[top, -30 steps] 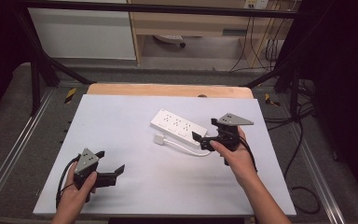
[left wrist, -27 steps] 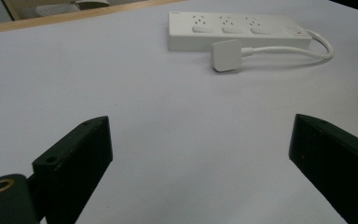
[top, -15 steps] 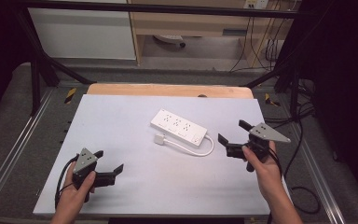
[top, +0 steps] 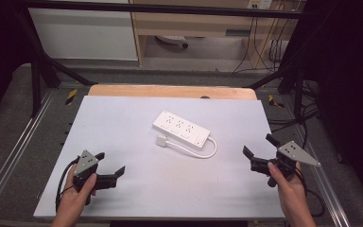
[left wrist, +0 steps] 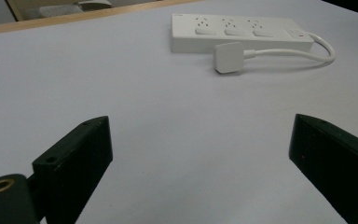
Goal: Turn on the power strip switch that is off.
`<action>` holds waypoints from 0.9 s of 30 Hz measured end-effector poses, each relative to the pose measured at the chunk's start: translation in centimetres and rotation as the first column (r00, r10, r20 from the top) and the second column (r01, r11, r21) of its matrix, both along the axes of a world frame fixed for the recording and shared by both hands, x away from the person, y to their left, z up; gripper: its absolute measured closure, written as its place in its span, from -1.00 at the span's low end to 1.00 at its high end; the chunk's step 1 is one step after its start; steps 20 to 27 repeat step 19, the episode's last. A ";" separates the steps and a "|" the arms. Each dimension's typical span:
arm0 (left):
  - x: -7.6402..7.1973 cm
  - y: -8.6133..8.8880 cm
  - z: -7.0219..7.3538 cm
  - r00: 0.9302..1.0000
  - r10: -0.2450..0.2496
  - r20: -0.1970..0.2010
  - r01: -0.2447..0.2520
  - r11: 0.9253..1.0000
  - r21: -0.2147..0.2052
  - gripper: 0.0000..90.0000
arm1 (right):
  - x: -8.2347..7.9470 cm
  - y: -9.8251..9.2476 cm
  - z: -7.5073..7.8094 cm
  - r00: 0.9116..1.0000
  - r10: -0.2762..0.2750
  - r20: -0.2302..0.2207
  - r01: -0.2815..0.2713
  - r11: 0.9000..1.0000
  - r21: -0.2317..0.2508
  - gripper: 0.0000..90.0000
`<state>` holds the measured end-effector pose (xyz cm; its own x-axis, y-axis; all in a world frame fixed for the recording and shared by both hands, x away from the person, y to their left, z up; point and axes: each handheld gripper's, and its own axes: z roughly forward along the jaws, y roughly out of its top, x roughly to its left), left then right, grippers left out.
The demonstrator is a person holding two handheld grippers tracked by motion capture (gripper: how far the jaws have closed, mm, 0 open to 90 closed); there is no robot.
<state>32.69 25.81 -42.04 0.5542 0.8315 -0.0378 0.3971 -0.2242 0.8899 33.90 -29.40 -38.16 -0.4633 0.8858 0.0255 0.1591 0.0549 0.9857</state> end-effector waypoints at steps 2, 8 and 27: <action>0.0 0.0 0.0 1.000 0.000 0.000 0.000 1.000 0.000 -0.86 | 0.0 -0.2 -0.7 1.000 -0.007 -0.011 0.007 1.000 -0.003 -0.95; 0.0 0.0 0.0 1.000 -0.002 -0.003 0.002 1.000 0.003 -0.86 | 0.6 0.2 -3.3 0.998 0.002 -0.064 -0.003 1.000 -0.021 -0.94; -0.1 -0.1 0.0 1.000 -0.009 -0.001 0.009 1.000 0.006 -0.86 | 1.2 3.0 -6.8 0.982 0.091 -0.168 -0.111 0.987 -0.114 -0.93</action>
